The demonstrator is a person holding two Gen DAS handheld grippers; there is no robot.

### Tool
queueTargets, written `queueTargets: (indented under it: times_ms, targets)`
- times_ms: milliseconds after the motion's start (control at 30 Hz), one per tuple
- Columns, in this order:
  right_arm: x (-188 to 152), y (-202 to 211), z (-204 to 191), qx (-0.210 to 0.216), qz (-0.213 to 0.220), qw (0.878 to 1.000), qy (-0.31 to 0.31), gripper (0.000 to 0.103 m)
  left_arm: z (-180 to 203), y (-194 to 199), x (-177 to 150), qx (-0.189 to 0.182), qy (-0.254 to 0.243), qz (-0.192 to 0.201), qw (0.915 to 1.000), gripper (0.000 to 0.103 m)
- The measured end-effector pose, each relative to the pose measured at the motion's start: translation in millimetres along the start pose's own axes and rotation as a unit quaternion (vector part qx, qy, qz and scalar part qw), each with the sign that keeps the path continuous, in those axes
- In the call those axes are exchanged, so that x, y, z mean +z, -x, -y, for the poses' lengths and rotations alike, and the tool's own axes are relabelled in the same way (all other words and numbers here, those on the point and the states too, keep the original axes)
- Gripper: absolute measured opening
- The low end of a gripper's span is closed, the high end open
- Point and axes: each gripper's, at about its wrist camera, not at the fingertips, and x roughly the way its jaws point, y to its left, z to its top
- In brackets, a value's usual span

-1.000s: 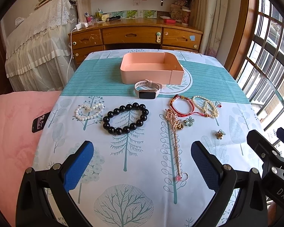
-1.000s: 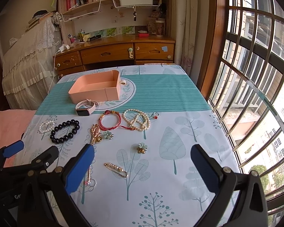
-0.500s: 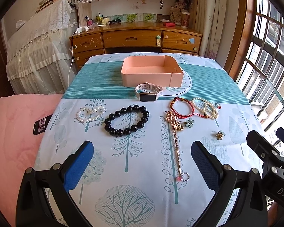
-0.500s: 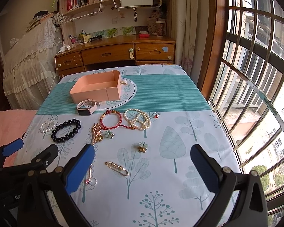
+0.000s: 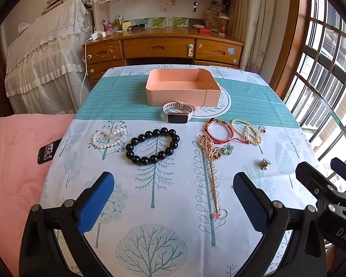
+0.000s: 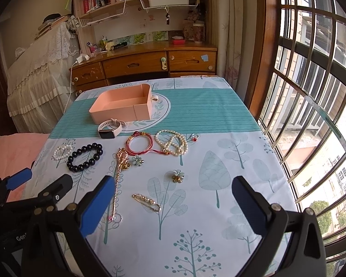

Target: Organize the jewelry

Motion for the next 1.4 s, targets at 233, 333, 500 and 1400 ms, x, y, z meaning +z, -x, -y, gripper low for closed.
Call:
queueTargets:
  times_ms: [233, 333, 500, 1400]
  targets:
    - [3, -13, 6, 0.027, -0.031, 0.999, 0.007, 0.101, -1, -4, 6, 0.015, -0.035, -0.017, 0.9991, 0.102]
    - [9, -25, 12, 0.032, -0.055, 0.998, 0.013, 0.094, -7, -6, 15, 0.009, -0.047, -0.019, 0.9986, 0.102]
    - [28, -44, 29, 0.034, -0.092, 0.995, 0.021, 0.083, -21, -17, 39, 0.015, -0.074, -0.032, 0.9966, 0.102]
    - [117, -220, -82, 0.139, -0.267, 0.953, 0.046, 0.057, -117, -161, 118, -0.010, -0.060, -0.201, 0.9776, 0.096]
